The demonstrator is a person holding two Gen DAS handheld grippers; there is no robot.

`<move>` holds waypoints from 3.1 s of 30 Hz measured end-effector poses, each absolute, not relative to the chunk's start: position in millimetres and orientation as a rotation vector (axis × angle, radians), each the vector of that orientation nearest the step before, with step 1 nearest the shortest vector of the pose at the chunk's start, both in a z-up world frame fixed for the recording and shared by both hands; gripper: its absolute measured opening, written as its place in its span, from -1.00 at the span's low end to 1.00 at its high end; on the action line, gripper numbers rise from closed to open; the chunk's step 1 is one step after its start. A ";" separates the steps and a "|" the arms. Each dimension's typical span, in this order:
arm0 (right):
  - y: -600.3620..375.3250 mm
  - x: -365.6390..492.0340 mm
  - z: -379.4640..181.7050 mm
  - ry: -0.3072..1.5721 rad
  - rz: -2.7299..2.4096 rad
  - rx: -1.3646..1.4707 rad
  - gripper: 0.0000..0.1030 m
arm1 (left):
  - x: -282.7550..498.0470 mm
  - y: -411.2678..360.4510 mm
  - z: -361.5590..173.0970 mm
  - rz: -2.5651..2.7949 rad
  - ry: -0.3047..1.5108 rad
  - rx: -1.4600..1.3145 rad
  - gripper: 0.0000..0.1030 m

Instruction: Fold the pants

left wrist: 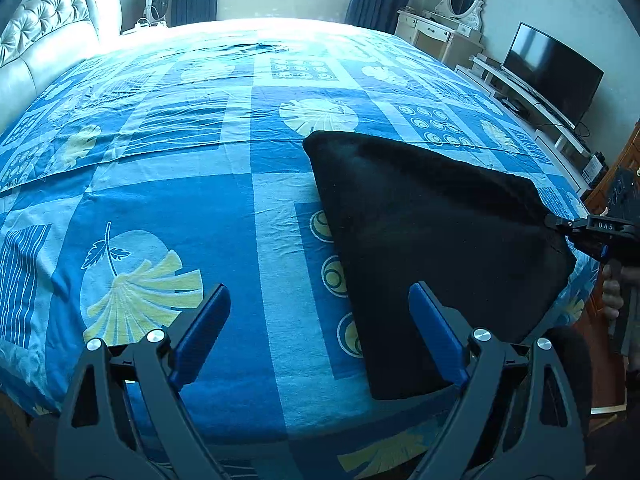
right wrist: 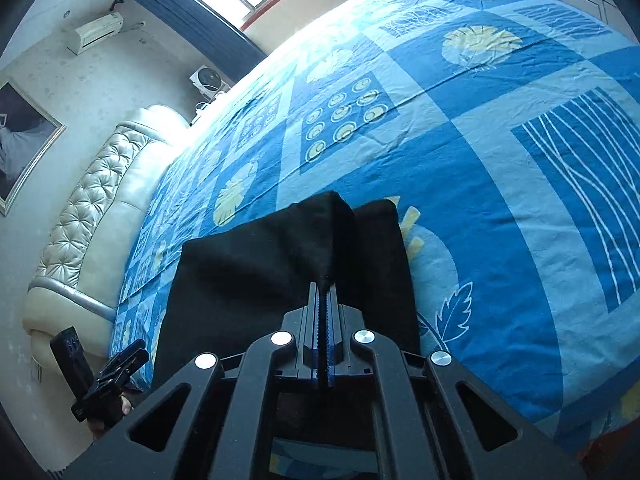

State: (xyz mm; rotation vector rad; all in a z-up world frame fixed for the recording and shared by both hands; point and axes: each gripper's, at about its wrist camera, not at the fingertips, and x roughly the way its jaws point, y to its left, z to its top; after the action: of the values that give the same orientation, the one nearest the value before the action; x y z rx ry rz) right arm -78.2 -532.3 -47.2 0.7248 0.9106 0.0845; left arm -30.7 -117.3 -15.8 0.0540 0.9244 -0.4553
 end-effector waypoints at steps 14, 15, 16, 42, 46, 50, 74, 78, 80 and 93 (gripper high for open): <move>-530.4 -92.4 -56.5 0.966 0.176 0.870 0.16 | -20.4 -102.0 -34.4 -0.430 0.991 0.002 0.76; -527.6 -91.5 -58.7 0.982 0.186 0.861 0.16 | -19.7 -101.4 -35.6 -0.429 0.996 -0.002 0.76; -523.2 -91.1 -60.2 0.988 0.194 0.852 0.17 | -18.9 -101.1 -36.4 -0.429 0.999 -0.006 0.76; -547.2 -95.6 -85.2 0.896 0.101 0.891 -0.77 | -20.7 -112.4 -45.1 -0.440 1.024 0.007 0.76; -556.8 -101.5 -95.3 0.875 0.125 0.971 -0.76 | -18.7 -112.9 -58.3 -0.411 1.073 0.048 0.76; -556.0 -102.8 -94.9 0.869 0.128 0.952 -0.75 | -19.4 -111.7 -62.4 -0.398 1.082 0.058 0.76; -563.0 -110.0 -100.9 0.842 0.150 0.998 -0.69 | -19.5 -111.5 -63.4 -0.394 1.085 0.055 0.76; -566.9 -111.6 -100.6 0.842 0.171 1.037 -0.56 | -17.1 -106.5 -63.2 -0.414 1.098 0.021 0.76; -570.0 -112.3 -95.5 0.852 0.173 1.048 -0.48 | -15.1 -101.8 -62.5 -0.441 1.113 -0.031 0.76; -564.5 -117.3 -90.9 0.921 0.196 0.970 0.30 | -1.2 -77.1 -65.7 -0.584 1.220 -0.388 0.76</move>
State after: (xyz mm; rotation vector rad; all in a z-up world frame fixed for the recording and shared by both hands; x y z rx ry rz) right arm -117.3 -564.5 -90.9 0.9703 0.9208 0.1959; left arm -1.2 -77.1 -65.7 -0.3881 1.2204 -0.5845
